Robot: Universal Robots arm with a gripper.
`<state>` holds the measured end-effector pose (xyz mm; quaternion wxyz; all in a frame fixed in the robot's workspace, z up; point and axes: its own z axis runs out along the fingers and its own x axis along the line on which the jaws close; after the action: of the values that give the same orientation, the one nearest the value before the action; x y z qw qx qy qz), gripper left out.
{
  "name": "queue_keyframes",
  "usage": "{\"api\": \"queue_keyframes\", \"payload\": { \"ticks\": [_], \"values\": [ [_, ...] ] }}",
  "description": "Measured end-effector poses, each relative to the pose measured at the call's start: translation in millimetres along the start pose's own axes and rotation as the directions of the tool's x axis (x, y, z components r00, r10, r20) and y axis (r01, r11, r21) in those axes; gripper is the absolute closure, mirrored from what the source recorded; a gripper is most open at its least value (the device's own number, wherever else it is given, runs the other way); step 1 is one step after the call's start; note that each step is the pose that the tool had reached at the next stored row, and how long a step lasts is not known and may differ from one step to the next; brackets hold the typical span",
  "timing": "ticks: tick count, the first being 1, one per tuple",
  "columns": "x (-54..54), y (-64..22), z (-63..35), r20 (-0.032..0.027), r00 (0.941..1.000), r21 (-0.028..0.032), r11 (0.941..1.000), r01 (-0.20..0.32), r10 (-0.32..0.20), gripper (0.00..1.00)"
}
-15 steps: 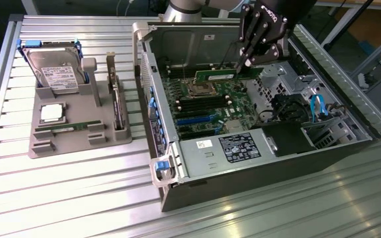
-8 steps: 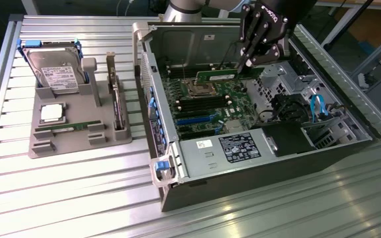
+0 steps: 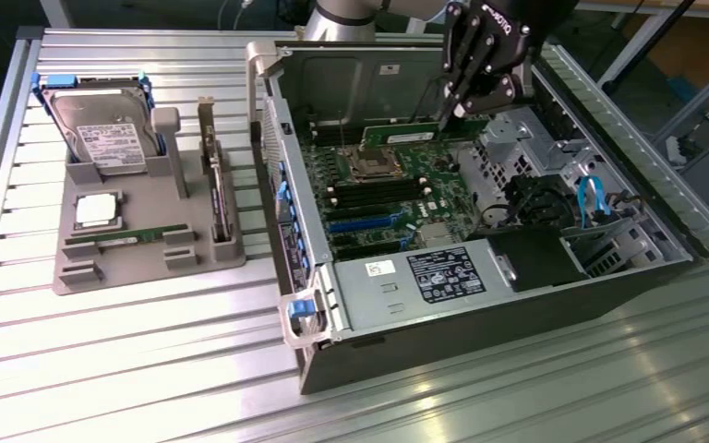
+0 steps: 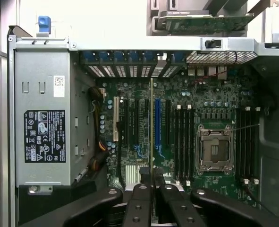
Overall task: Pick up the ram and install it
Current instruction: 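Pick up the ram and move it above insertion slot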
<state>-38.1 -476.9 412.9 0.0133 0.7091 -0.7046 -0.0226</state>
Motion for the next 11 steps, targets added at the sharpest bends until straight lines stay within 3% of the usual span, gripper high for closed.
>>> {"api": "queue_keyframes", "payload": {
  "ticks": [11],
  "values": [
    [-23.7, -1.1, 0.6, 0.0000, 1.0000, 0.0000, 1.0000, 0.000, 0.000, 0.87]
  ]
}}
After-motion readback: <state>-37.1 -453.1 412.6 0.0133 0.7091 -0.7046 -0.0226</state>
